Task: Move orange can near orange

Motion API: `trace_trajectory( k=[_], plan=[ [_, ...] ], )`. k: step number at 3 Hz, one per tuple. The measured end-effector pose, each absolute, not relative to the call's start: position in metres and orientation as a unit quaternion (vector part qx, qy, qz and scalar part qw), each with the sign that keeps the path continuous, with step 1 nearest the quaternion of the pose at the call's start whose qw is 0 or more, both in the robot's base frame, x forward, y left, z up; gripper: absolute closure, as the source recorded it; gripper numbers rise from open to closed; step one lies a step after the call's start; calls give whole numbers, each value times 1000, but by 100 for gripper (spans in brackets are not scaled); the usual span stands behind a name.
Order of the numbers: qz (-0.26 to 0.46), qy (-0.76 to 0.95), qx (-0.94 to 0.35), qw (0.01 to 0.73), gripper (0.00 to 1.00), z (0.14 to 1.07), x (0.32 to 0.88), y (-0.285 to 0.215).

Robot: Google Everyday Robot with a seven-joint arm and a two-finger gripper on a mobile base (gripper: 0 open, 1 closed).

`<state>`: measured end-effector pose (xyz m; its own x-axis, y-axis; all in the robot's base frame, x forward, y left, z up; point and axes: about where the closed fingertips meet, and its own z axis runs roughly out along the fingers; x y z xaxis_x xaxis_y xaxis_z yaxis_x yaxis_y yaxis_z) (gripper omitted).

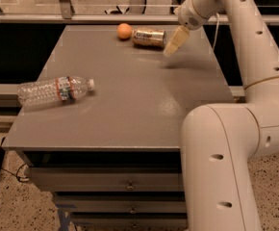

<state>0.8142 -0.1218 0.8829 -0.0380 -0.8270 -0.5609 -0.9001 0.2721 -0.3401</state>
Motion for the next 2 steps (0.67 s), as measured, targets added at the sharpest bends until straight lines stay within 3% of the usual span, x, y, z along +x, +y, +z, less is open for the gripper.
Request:
trace_trajectory(
  k=[2],
  plan=[
    [218,731,-491,421,0,921,754,-184]
  ],
)
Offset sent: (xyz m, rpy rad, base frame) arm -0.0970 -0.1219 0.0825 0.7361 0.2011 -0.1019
